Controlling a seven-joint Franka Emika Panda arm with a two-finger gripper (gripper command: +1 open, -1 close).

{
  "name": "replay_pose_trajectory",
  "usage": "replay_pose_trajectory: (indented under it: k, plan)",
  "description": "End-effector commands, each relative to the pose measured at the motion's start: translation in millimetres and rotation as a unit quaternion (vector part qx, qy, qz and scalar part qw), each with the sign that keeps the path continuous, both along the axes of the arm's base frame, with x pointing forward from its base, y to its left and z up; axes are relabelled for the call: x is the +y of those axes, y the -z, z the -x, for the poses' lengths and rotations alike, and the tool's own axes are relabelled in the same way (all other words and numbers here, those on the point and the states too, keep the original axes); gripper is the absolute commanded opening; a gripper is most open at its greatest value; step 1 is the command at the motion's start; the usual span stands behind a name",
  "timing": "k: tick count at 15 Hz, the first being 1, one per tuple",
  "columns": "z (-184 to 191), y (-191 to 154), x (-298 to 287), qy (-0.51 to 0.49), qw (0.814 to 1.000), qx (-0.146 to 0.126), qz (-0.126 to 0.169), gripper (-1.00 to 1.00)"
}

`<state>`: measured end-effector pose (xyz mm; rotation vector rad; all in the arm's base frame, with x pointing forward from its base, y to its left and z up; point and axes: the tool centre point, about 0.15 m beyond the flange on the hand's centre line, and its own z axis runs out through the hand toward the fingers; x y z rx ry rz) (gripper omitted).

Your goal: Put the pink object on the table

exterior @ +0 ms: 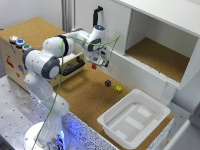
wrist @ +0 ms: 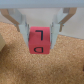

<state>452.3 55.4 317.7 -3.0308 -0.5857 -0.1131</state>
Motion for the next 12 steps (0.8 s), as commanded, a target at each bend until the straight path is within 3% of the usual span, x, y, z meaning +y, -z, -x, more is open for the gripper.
replay_pose_trajectory:
  k: [1, 7, 12]
  plan:
    - [-14.4, 44.4, 12.4, -0.005, 1.0, -0.01, 0.014, -1.0]
    - [-27.1, 51.5, -18.5, 0.043, 0.999, 0.028, -0.014, -1.0]
    - [-26.9, 35.9, -19.3, 0.053, 0.996, 0.065, -0.009, -1.0]
